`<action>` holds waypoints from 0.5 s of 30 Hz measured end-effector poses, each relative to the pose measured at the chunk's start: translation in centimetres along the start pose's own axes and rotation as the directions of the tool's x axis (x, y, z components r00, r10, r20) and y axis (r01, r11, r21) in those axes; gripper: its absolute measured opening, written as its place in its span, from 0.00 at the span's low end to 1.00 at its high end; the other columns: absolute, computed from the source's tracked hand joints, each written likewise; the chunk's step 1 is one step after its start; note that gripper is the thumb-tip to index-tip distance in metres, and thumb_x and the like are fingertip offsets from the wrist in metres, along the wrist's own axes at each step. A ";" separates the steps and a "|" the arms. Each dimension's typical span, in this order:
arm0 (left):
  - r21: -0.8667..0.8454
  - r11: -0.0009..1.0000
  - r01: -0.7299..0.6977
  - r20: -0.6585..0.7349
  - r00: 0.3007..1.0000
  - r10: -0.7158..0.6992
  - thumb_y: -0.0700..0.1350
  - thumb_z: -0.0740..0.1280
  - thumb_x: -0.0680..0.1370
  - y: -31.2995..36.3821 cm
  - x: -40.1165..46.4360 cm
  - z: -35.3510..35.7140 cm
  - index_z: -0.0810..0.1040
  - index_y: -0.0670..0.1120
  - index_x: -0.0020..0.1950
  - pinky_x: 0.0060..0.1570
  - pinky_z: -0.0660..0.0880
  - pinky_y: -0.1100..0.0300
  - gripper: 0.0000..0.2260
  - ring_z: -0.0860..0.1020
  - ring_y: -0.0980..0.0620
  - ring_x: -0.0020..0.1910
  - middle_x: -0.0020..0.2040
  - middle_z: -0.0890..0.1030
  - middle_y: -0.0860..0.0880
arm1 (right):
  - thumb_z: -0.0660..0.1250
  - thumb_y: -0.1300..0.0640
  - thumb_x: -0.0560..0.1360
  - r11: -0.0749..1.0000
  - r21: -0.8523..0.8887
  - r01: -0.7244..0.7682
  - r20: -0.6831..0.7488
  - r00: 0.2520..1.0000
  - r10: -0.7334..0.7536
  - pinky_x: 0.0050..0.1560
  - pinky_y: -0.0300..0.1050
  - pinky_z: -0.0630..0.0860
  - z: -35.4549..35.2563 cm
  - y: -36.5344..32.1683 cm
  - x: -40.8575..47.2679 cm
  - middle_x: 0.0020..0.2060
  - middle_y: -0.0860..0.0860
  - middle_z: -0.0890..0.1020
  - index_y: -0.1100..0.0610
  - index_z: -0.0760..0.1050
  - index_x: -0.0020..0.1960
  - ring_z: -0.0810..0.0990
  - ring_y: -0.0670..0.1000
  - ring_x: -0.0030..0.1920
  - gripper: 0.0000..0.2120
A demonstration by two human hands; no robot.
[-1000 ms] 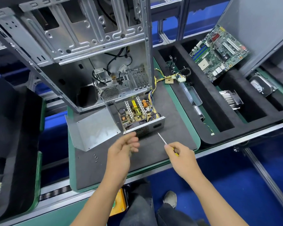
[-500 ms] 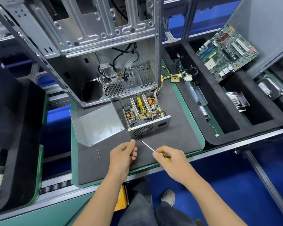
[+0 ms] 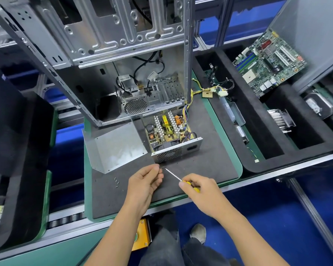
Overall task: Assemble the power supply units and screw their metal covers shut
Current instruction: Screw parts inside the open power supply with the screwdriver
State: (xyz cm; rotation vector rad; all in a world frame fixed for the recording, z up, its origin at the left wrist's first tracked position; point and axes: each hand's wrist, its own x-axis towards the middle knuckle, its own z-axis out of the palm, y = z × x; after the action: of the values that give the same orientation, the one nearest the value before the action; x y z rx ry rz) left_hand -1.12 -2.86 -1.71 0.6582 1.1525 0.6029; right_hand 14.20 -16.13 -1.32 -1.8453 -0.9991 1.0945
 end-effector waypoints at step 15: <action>0.110 0.991 -0.071 0.096 0.994 0.060 0.37 0.60 0.83 0.1 -0.7 0.7 0.81 0.38 0.50 0.35 0.76 0.64 0.10 0.75 0.55 0.33 0.34 0.79 0.48 | 0.67 0.44 0.77 1.000 0.008 -0.028 0.049 0.998 0.028 0.43 0.40 0.77 0.0 -0.4 -0.1 0.34 0.41 0.80 0.43 0.83 0.49 0.79 0.46 0.38 0.07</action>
State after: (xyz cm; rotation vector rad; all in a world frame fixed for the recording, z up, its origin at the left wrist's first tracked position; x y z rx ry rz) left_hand -0.69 -3.44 -1.06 0.8161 1.0880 0.5597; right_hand 14.04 -16.07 -0.98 -1.8389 -0.9980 1.1636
